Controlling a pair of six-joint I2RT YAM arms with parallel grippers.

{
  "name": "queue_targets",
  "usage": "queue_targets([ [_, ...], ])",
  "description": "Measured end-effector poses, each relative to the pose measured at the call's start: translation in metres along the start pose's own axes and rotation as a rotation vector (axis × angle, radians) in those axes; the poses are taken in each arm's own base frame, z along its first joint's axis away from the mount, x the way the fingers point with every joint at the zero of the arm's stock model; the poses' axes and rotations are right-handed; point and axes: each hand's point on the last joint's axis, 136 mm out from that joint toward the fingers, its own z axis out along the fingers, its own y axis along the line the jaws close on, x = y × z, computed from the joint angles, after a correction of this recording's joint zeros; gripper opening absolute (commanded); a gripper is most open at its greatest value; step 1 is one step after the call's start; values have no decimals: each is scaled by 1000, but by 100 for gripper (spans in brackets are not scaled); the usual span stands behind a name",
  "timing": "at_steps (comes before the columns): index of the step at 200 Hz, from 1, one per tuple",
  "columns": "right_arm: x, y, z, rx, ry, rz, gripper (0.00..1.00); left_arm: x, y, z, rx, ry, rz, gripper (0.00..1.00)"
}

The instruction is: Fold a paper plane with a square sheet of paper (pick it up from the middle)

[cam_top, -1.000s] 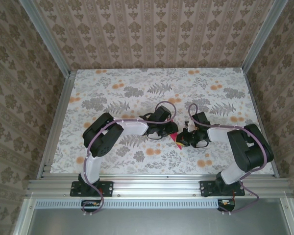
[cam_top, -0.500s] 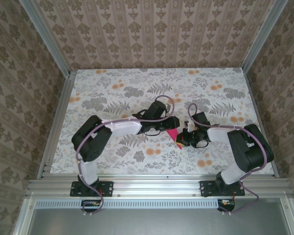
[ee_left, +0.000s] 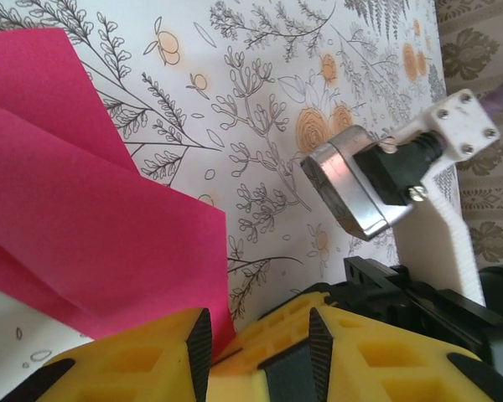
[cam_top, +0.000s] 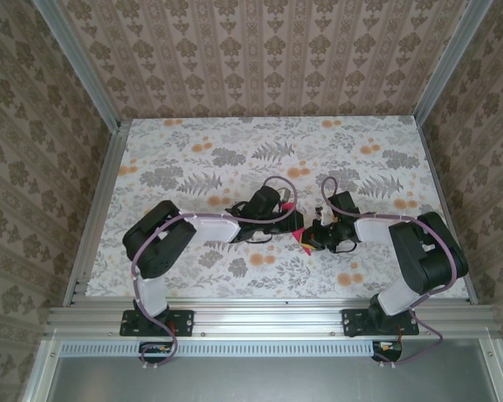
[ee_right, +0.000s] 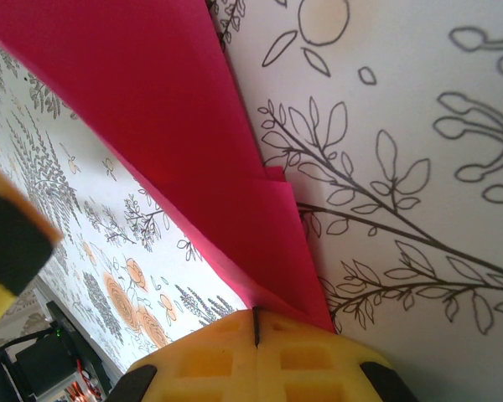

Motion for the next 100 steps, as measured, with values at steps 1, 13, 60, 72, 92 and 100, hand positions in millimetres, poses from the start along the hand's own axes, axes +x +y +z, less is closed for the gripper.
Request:
queue_targets([
  [1, 0, 0, 0, 0, 0, 0, 0, 0, 0, 0, 0, 0, 0, 38],
  [13, 0, 0, 0, 0, 0, 0, 0, 0, 3, 5, -2, 0, -5, 38],
  [60, 0, 0, 0, 0, 0, 0, 0, -1, 20, 18, -25, -8, -28, 38],
  [72, 0, 0, 0, 0, 0, 0, 0, -7, 23, 18, -26, -24, -37, 38],
  [92, 0, 0, 0, 1, 1, 0, 0, -13, 29, 18, -33, -42, -48, 38],
  [100, 0, 0, 0, 1, 1, -1, 0, -14, 32, 18, -37, -43, -53, 38],
])
